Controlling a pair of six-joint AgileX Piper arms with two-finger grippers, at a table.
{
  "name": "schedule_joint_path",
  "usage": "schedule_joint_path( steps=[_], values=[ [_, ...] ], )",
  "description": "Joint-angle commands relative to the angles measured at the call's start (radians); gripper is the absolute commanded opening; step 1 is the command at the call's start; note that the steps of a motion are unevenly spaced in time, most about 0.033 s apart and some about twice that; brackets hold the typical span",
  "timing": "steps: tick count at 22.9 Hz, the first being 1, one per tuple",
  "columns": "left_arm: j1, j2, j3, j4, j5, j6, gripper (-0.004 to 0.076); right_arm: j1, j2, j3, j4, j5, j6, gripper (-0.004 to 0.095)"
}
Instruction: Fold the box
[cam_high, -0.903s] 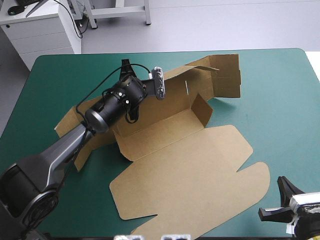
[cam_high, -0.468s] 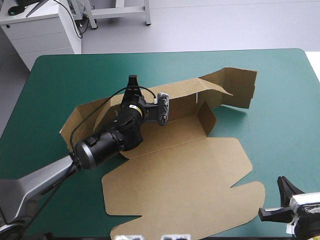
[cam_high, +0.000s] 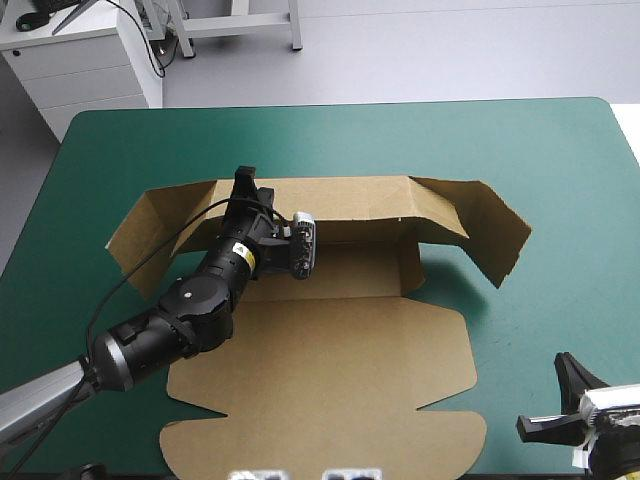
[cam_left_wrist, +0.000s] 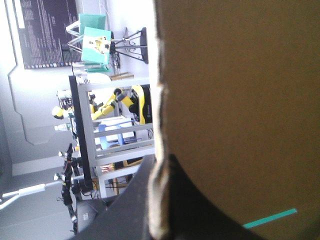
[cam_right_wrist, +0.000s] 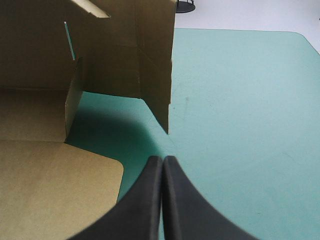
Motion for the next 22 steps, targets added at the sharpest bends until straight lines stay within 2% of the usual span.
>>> schedule_joint_path(
  steps=[1,6,10,17,22],
  values=[
    [-0.033,-0.045,0.006,0.121,-0.029,-0.031,-0.0008,0.005,-0.02,-0.03,0.009,-0.072,-0.008,-0.0018],
    [-0.059,-0.043,0.032,0.126,-0.043,-0.074,-0.0008,0.005,-0.02,-0.03,0.009,-0.072,-0.008,-0.0018],
    [-0.059,-0.037,0.033,0.179,0.034,-0.168,-0.0008,0.005,-0.02,-0.03,0.009,-0.072,-0.008,-0.0018],
    [-0.059,0.044,0.033,0.192,0.048,-0.174,-0.0008,0.005,-0.02,-0.03,0.009,-0.072,-0.008,-0.0018],
    [-0.059,0.074,0.033,0.3,0.107,-0.29,-0.0008,0.005,0.002,-0.037,0.006,-0.079,0.004,0.0005]
  ],
)
